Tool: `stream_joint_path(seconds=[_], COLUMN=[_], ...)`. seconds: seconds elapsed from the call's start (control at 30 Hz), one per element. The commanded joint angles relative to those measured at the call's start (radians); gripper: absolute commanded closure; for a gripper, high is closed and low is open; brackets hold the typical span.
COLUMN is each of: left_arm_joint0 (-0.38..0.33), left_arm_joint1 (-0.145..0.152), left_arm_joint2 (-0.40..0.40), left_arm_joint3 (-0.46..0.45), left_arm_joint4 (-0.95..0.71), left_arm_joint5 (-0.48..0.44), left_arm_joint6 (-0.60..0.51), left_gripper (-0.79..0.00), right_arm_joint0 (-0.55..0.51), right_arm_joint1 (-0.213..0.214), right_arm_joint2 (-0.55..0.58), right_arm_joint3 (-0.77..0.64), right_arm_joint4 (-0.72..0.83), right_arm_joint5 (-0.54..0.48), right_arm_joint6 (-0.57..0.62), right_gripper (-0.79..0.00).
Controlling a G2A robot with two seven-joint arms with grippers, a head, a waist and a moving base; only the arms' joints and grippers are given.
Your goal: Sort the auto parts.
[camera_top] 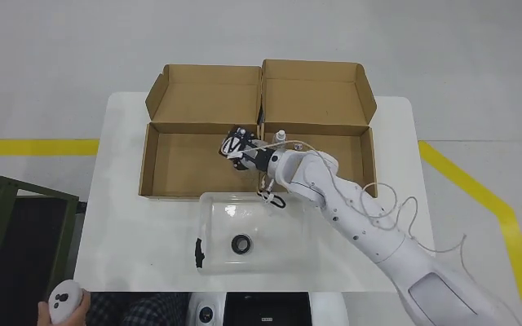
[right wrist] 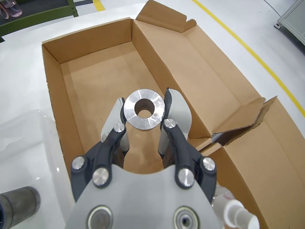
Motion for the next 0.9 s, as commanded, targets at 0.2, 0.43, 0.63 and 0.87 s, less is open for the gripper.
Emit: stream_joint_path(seconds=[0.2, 0.43, 0.63, 0.87], left_arm_joint0=[0.0, 0.0, 0.0, 0.0], left_arm_joint1=[0.0, 0.0, 0.0, 0.0], left_arm_joint2=[0.0, 0.0, 0.0, 0.0], left_arm_joint3=[0.0, 0.0, 0.0, 0.0], left_arm_joint4=[0.0, 0.0, 0.0, 0.0], left_arm_joint5=[0.0, 0.0, 0.0, 0.0], left_arm_joint6=[0.0, 0.0, 0.0, 0.0], left_gripper=[-0.785, -0.785, -0.785, -0.785], right_arm_joint0=[0.081, 0.113, 0.126, 0.135], right_arm_joint1=[-0.049, -0.079, -0.098, -0.118], right_arm_joint2=[-0.051, -0.071, -0.083, -0.093], right_arm_joint3=[0.119, 0.19, 0.23, 0.26], right_arm_joint4=[-0.002, -0.004, -0.019, -0.037], right_arm_joint5=[0.019, 0.02, 0.021, 0.013], right_arm_joint6=[0.042, 0.082, 0.117, 0.135], right_gripper=[0.0, 0.0, -0.074, -0.259])
